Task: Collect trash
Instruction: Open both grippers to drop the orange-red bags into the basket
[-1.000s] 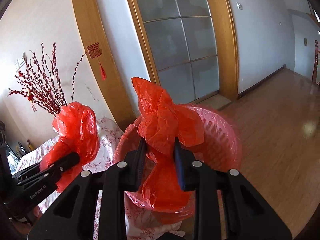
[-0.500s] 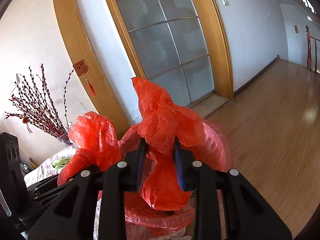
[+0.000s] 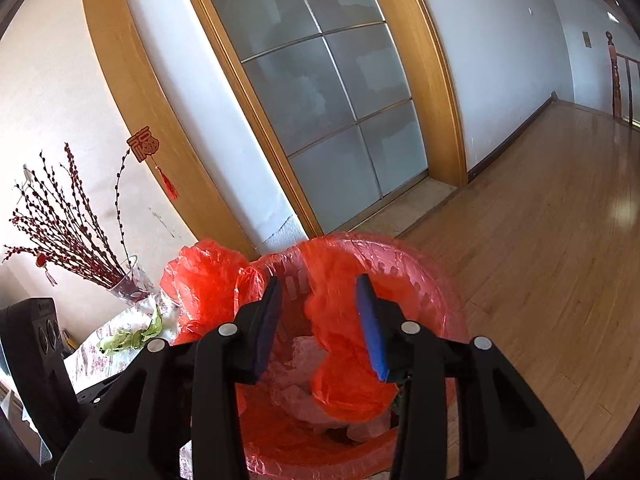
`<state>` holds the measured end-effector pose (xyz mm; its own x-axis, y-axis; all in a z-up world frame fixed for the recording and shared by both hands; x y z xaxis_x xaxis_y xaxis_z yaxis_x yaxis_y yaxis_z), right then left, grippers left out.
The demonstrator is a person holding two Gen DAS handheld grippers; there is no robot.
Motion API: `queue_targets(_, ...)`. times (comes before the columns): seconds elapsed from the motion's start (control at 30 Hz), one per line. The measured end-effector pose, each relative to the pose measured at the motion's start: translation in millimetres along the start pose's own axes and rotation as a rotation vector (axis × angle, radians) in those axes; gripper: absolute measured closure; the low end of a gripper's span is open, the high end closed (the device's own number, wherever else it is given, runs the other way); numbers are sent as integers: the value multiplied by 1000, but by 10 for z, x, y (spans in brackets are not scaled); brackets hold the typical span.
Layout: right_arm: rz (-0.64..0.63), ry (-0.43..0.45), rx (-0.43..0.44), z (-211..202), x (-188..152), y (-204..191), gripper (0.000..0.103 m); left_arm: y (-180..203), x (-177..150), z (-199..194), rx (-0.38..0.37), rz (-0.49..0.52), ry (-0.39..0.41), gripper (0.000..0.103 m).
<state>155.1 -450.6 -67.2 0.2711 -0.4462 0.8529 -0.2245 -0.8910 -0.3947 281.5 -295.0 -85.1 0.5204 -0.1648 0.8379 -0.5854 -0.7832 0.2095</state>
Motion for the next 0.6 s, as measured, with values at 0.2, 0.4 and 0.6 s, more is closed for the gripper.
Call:
queue_targets(0.2, 8, -3, -32, -37, -64, 105, 62, -98, -82, 23, 11, -18, -24, 57)
queue_targets(0.4, -6, -8, -53, -77, -84, 127, 62, -299, -117, -221, 58, -31, 9, 52)
queue_targets(0.6, -60, -16, -38, -130, -160, -33, 62, -644, -118, -708, 167, -37, 77, 47)
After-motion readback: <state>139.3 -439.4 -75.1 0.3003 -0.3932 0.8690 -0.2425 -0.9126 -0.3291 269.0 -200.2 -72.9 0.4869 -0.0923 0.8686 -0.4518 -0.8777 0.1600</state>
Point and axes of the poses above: each gripper's, at about its wrist camera, not at the fingertips, and z roughly the way its jaws point, y to its right, x to its top, the point moved 8 cm from there along z, roughly the way its jaws point, and after that the axes turned 11 degrees about y, right-handed, at the moved point
